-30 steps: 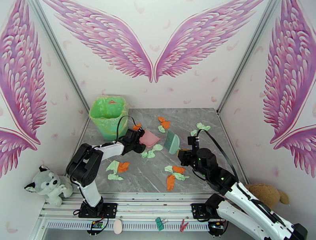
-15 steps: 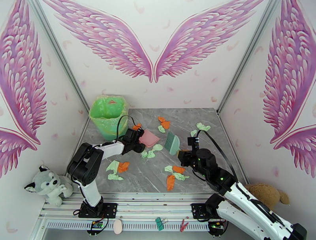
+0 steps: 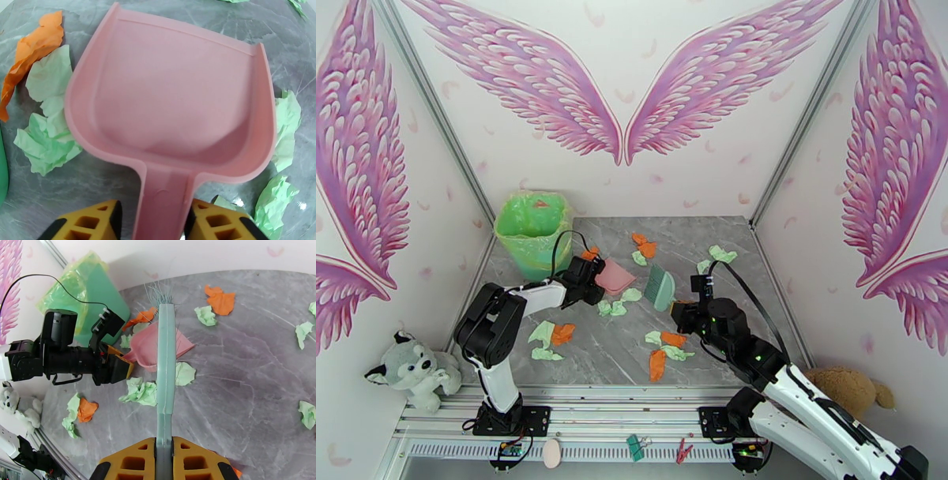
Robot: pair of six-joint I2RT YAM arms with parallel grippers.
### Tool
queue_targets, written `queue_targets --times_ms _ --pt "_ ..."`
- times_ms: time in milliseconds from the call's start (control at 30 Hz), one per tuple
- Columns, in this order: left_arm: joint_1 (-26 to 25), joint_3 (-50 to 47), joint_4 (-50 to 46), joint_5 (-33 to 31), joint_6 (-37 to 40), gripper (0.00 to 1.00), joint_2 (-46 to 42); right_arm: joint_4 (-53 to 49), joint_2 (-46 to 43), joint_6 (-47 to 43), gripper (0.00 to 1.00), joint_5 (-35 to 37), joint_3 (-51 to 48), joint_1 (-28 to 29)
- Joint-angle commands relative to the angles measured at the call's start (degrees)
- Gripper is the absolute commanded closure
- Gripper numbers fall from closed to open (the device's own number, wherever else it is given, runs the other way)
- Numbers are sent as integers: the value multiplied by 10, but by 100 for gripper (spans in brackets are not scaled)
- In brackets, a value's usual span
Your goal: Sweep away the paper scraps from the table
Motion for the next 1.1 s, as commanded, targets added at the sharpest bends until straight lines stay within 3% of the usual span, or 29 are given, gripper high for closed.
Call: queue_targets --times_ms 0,233,500,633,833,967,1067 --pt "4 4 2 4 -1 64 -9 19 -1 6 100 -8 -7 -6" --pt "4 -40 7 8 -28 80 -70 -7 5 0 100 -6 9 -6" --pt "-2 -70 -28 48 -72 89 -218 -71 17 -30 100 1 47 -10" --pt "-2 -68 -60 58 -96 100 -302 -93 27 -31 100 -16 62 -11" --pt "0 -66 -119 32 -127 100 -415 -80 66 -6 100 -89 76 -11" --pt "4 -63 -167 -10 -132 100 -464 -24 152 33 100 -192 105 -7" --pt "10 -65 -189 -24 -133 100 -491 -6 225 46 100 -226 155 23"
